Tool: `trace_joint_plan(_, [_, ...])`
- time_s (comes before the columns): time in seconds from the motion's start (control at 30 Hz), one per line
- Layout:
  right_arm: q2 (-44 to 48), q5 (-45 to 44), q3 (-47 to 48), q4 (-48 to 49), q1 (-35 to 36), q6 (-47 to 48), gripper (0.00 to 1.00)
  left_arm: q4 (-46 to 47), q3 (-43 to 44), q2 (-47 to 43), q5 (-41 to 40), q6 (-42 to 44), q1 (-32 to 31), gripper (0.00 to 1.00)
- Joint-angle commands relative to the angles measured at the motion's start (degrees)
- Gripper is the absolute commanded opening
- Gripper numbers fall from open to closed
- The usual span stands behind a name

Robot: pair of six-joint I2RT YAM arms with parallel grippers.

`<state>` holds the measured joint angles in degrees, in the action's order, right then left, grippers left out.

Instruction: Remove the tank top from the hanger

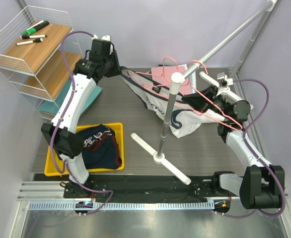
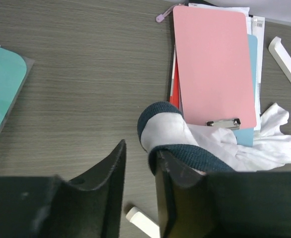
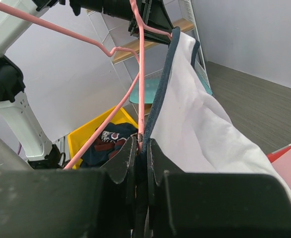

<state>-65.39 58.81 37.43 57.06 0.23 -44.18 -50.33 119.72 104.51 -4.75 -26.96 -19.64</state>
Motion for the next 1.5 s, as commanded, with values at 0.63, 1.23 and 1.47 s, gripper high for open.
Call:
trace_joint_plan(0.63, [0.17,1.13,0.45,11.32,-0.23,-5.03,0.01,1.11,-0.19,-5.98,-1.84,3.67,3.20,0.27])
trace_joint_plan(1.23, [-1.58,-0.36,0.01,20.45,-0.23,-11.27,0.01,-0.93,1.14,-2.81,7.10,2.36,5.49,0.07])
trace_joint_plan(1.47, [-3.17,-0.62,0.45,21.35,-0.23,-11.80,0.01,0.23,-5.89,-10.18,9.94,2.44,5.49,0.23])
